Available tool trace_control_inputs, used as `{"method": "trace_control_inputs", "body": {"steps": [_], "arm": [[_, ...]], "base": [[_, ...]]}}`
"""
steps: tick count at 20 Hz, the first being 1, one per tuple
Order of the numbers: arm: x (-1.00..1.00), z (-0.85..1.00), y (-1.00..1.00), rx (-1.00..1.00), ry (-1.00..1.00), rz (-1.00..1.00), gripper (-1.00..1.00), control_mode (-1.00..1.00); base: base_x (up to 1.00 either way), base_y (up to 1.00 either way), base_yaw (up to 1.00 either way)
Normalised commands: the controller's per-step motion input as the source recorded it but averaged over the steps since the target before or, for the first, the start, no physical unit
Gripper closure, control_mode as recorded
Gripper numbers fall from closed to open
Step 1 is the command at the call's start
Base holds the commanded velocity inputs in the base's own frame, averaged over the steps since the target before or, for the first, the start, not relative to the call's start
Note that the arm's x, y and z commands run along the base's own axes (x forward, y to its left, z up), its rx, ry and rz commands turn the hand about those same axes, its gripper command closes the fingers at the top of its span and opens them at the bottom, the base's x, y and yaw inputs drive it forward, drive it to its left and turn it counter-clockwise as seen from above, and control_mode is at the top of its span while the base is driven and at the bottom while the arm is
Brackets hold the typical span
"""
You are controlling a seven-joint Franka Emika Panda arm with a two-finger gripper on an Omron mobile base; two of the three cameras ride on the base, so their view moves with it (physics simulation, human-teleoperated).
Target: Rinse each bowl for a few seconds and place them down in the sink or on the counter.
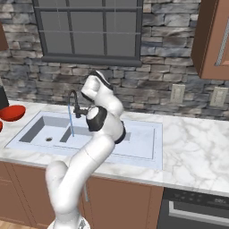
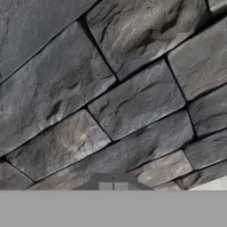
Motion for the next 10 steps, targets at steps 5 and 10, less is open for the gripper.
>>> {"method": "trace_control_inputs", "body": {"steps": [5,10], "arm": [[-0.76,0.62,-0.35,0.01,0.00,0.00,1.00,-1.00],[-0.88,0.75,-0.40,0.00,0.06,0.00,1.00,-1.00]], "base": [[0.00,0.00,0.00],[0.00,0.00,0.00]]}}
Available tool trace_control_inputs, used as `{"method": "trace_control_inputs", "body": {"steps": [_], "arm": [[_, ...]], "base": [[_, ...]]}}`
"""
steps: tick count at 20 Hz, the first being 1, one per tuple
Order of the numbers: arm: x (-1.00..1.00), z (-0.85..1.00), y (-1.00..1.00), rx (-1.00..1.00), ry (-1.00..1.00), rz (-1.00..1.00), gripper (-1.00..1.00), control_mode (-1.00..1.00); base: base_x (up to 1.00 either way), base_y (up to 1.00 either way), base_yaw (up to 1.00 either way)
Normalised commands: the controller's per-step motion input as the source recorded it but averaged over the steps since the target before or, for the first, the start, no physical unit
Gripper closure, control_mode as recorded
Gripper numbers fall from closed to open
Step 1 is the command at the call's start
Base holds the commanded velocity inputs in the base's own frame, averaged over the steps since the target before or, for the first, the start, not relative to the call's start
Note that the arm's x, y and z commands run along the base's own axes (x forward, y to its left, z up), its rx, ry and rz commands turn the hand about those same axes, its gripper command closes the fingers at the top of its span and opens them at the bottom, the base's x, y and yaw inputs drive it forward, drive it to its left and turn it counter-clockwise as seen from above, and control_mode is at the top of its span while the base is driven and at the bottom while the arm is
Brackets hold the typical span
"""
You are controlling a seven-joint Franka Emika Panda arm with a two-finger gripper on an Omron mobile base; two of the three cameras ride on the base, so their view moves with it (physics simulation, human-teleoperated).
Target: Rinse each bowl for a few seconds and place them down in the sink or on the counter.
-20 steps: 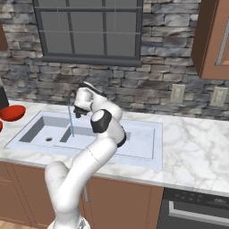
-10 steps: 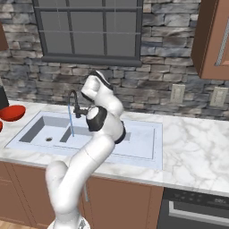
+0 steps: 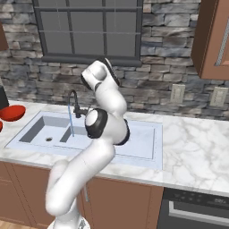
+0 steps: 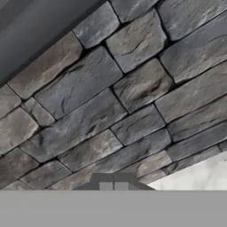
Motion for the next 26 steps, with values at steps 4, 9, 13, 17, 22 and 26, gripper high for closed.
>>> {"method": "trace_control_inputs", "body": {"steps": [4,9,13,17,22,26], "arm": [[-0.75,0.70,-0.39,0.00,0.14,0.00,1.00,-1.00],[-0.61,0.61,-0.33,0.00,0.24,0.00,1.00,-1.00],[-0.52,0.64,-0.10,0.00,0.25,0.00,1.00,-1.00],[-0.42,0.90,-0.01,0.00,0.17,0.00,1.00,-1.00],[-0.33,1.00,0.01,0.00,0.10,0.00,1.00,-1.00],[-0.38,1.00,0.00,0.00,0.11,0.00,1.00,-1.00]], "base": [[0.00,0.00,0.00],[0.00,0.00,0.00],[0.00,0.00,0.00],[0.00,0.00,0.00],[0.00,0.00,0.00],[0.00,0.00,0.00]]}}
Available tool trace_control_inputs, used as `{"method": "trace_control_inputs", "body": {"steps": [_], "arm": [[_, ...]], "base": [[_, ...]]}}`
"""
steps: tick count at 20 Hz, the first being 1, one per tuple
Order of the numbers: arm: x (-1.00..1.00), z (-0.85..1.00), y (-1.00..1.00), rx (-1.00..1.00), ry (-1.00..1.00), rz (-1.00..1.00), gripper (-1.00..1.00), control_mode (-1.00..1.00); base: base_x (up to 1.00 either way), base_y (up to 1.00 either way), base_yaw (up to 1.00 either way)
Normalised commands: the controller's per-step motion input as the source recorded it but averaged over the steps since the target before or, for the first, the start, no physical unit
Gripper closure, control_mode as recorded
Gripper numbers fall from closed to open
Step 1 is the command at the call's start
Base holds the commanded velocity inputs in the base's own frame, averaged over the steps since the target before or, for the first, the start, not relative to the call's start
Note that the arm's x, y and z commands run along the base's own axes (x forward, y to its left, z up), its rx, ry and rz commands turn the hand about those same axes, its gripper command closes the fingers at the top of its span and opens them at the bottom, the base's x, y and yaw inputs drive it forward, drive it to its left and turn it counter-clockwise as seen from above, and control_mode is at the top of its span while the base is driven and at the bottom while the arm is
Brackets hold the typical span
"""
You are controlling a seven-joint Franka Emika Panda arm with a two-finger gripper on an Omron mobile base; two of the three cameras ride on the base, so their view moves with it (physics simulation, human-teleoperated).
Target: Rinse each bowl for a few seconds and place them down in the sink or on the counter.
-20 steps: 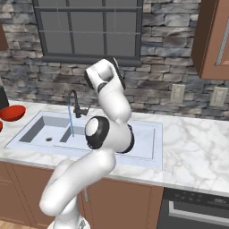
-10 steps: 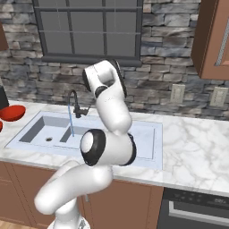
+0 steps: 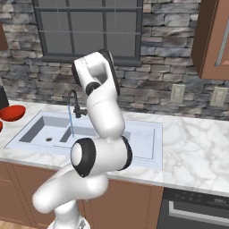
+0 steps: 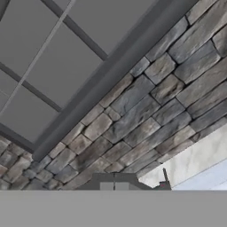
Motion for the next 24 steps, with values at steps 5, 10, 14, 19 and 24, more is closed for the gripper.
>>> {"method": "trace_control_inputs", "body": {"steps": [5,10,14,19,24], "arm": [[-0.29,0.81,0.00,-0.06,0.19,-0.02,1.00,-1.00],[-0.05,0.48,0.03,-0.14,0.31,-0.05,1.00,-1.00],[0.35,0.24,0.23,-0.20,0.44,-0.04,1.00,-1.00],[-0.02,0.59,0.23,-0.15,0.29,0.00,1.00,-1.00],[-0.17,0.65,0.15,-0.15,0.24,0.02,1.00,-1.00]], "base": [[0.00,0.00,0.00],[0.00,0.00,0.00],[0.00,0.00,0.00],[0.00,0.00,0.00],[0.00,0.00,0.00]]}}
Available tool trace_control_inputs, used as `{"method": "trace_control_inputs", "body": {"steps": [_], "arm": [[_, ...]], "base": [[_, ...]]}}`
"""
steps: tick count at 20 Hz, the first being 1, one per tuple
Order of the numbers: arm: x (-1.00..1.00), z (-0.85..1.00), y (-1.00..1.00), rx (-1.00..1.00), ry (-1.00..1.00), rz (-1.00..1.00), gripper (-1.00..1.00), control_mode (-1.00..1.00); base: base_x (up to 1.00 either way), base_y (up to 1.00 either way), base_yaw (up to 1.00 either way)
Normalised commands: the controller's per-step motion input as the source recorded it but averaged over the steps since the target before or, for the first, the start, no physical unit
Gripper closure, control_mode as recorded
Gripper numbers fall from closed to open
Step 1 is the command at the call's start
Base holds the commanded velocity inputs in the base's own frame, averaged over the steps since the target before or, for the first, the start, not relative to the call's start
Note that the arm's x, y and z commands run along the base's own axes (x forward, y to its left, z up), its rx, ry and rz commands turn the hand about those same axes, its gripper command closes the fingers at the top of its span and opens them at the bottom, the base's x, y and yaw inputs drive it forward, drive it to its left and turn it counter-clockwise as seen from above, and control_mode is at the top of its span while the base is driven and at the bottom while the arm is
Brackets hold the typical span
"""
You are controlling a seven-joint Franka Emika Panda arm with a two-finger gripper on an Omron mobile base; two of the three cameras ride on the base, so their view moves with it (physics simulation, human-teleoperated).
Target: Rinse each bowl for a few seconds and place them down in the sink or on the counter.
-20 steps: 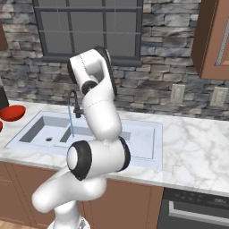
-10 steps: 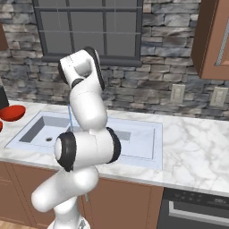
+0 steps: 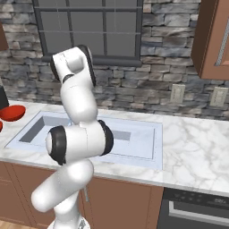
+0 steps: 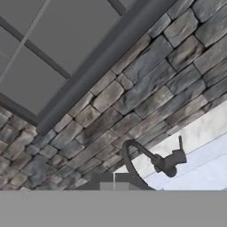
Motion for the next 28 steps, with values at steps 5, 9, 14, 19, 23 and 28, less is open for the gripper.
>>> {"method": "trace_control_inputs", "body": {"steps": [5,9,14,19,23,28], "arm": [[-0.20,0.62,0.11,-0.16,0.25,0.01,1.00,-1.00],[-0.23,0.53,0.08,-0.17,0.28,0.01,1.00,-1.00],[-0.22,0.51,0.06,-0.17,0.28,0.00,1.00,-1.00],[-0.26,0.45,0.08,-0.21,0.28,0.03,-1.00,-1.00],[-0.28,0.49,0.12,-0.21,0.27,0.05,-1.00,-1.00],[-0.20,0.49,0.03,-0.22,0.26,0.02,-1.00,-1.00]], "base": [[0.00,0.00,0.00],[0.00,0.00,0.00],[0.00,0.00,0.00],[0.00,0.00,0.00],[0.00,0.00,0.00],[0.00,0.00,0.00]]}}
